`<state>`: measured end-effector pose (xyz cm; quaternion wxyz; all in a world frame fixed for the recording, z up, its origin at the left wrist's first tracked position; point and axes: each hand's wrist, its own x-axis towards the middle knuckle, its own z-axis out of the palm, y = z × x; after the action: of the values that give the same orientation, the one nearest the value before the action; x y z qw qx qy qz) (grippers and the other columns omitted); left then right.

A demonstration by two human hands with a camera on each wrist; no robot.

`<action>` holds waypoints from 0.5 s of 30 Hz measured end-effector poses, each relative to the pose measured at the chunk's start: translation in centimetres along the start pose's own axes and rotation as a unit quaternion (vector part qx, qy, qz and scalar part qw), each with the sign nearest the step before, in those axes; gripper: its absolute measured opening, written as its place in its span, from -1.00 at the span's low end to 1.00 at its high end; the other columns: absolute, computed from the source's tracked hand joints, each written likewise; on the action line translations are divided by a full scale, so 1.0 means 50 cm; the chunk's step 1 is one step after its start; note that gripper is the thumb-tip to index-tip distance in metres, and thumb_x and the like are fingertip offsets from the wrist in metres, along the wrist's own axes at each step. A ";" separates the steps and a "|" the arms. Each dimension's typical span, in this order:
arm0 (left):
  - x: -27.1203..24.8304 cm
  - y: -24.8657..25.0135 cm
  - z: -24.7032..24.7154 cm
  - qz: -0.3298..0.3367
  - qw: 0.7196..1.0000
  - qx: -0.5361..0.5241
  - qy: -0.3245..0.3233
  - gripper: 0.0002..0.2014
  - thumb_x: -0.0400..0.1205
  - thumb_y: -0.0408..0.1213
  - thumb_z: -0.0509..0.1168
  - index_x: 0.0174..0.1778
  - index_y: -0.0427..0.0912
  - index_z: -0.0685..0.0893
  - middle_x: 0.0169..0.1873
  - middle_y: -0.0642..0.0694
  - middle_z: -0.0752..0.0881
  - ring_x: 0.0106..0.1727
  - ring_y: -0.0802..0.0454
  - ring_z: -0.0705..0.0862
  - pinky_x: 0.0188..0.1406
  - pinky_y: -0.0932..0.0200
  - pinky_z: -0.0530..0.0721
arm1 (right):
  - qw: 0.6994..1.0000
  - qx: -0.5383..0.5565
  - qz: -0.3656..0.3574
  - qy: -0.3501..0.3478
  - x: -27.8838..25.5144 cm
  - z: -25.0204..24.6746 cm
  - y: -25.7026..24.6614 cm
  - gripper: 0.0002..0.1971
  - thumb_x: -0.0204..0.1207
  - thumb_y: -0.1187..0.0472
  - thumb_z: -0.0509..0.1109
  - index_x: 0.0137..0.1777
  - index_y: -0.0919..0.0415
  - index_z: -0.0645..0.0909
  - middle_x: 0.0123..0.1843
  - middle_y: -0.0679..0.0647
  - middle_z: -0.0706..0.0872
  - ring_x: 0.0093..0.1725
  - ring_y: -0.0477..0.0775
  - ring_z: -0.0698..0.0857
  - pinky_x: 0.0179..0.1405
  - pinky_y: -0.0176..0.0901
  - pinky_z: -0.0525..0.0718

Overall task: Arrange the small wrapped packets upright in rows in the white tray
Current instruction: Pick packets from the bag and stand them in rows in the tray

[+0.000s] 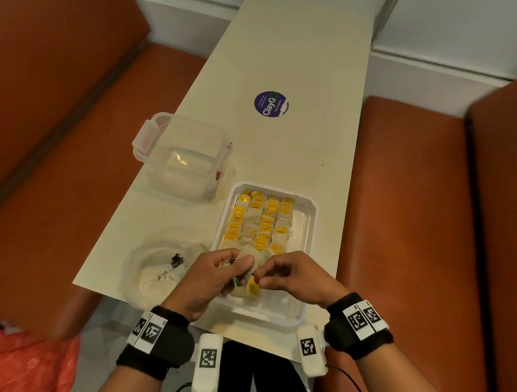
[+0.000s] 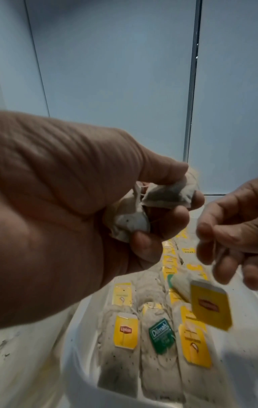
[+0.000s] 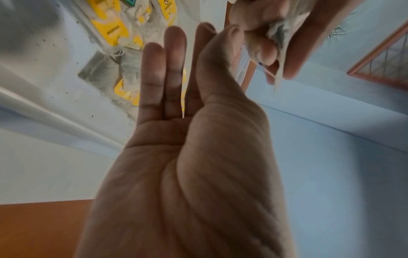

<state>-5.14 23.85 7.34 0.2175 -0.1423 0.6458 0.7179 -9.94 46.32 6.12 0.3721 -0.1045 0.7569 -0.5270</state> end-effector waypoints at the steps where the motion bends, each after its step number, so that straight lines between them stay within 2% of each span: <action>1: 0.000 -0.002 -0.004 0.001 1.000 0.001 0.002 -0.73 0.66 -0.05 0.49 -0.06 -0.23 0.88 -0.36 -0.22 0.68 -0.32 -0.14 0.45 -0.39 0.09 0.41 | 1.000 0.004 0.003 -0.012 -0.001 -0.003 0.000 -0.86 0.54 0.18 0.65 0.06 0.14 0.86 0.02 0.02 0.90 0.03 0.07 0.86 0.27 0.11 0.80; 5: 0.000 -0.008 -0.010 -0.002 1.000 -0.011 0.013 -0.67 0.62 -0.01 0.50 -0.05 -0.27 0.88 -0.30 -0.25 0.71 -0.24 -0.18 0.46 -0.40 0.10 0.40 | 0.999 -0.013 0.008 -0.052 -0.006 -0.012 -0.002 -0.83 0.59 0.15 0.61 0.13 0.16 0.84 0.08 -0.03 0.90 0.11 0.05 0.84 0.26 -0.05 0.80; 10: -0.001 -0.011 -0.009 -0.012 0.998 -0.047 0.036 -0.68 0.60 -0.04 0.52 -0.02 -0.27 0.89 -0.17 -0.24 0.80 -0.21 -0.08 0.59 -0.43 0.16 0.42 | 0.997 -0.024 0.014 -0.068 -0.009 -0.012 0.002 -0.87 0.64 0.09 0.56 0.13 0.07 0.81 0.16 -0.03 0.86 0.15 0.10 0.80 0.26 -0.04 0.75; 13: 0.003 -0.012 -0.014 -0.023 0.995 -0.079 0.057 -0.72 0.62 -0.07 0.53 -0.03 -0.25 0.89 -0.15 -0.26 0.78 -0.20 -0.05 0.60 -0.45 0.20 0.44 | 0.996 -0.015 0.014 -0.089 -0.011 -0.016 0.001 -0.86 0.64 0.19 0.56 0.15 0.17 0.79 0.14 0.05 0.87 0.10 0.02 0.82 0.21 -0.17 0.76; 15: 0.006 -0.014 -0.018 -0.027 0.993 -0.089 0.067 -0.78 0.64 -0.11 0.52 -0.07 -0.23 0.90 -0.17 -0.22 0.79 -0.23 -0.01 0.61 -0.48 0.23 0.44 | 0.993 0.000 0.017 -0.113 -0.011 -0.017 0.002 -0.87 0.64 0.27 0.54 0.15 0.23 0.77 0.11 0.10 0.89 0.07 0.00 0.82 0.20 -0.17 0.76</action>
<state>-5.10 23.06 6.47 0.1790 -0.2265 0.5882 0.7554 -10.10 47.29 6.42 0.4639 -0.1504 0.7121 -0.5051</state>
